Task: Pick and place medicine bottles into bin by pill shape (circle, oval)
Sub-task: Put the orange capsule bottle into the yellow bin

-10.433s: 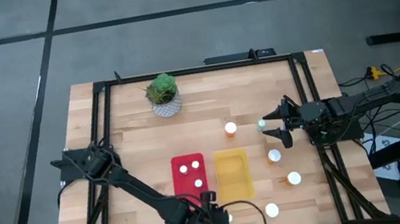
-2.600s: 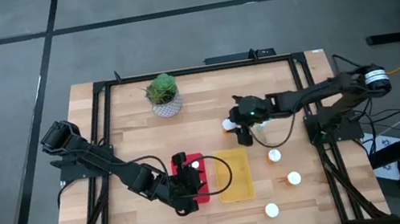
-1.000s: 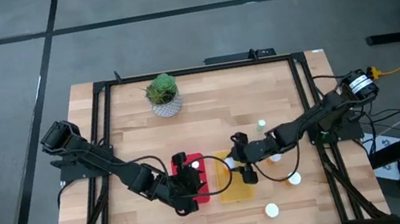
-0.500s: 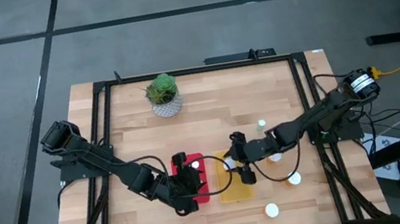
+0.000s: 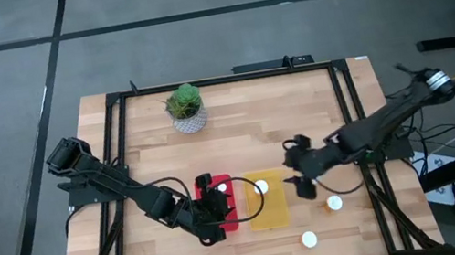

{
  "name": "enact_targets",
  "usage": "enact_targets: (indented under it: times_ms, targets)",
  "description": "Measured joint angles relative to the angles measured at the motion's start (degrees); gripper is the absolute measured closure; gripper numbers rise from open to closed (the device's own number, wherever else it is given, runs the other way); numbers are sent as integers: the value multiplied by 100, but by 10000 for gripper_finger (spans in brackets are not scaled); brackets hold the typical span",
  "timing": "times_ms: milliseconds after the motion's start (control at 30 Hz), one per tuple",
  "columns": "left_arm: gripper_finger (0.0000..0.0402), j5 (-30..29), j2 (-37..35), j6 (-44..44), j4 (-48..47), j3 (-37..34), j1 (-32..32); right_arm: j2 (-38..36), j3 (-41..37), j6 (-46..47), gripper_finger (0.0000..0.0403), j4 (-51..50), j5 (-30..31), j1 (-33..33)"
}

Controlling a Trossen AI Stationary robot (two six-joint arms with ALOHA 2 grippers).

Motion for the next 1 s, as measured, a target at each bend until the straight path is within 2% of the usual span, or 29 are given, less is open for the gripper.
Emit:
enact_targets:
  times_ms: [233,433,733,1000]
  targets:
    - [249,-120,0,-2,0,0,4,-652,0,1427,141,-1445,126,897]
    - [249,-120,2,-26,2,0,4,-735,-5,2906,141,-2579,201,1473]
    - [249,-120,2,-28,4,0,2,-498,-420,4300,141,-2589,-413,1694]
    - [249,-119,2,-27,4,0,3,-315,-1014,4431,141,-1930,-514,1686]
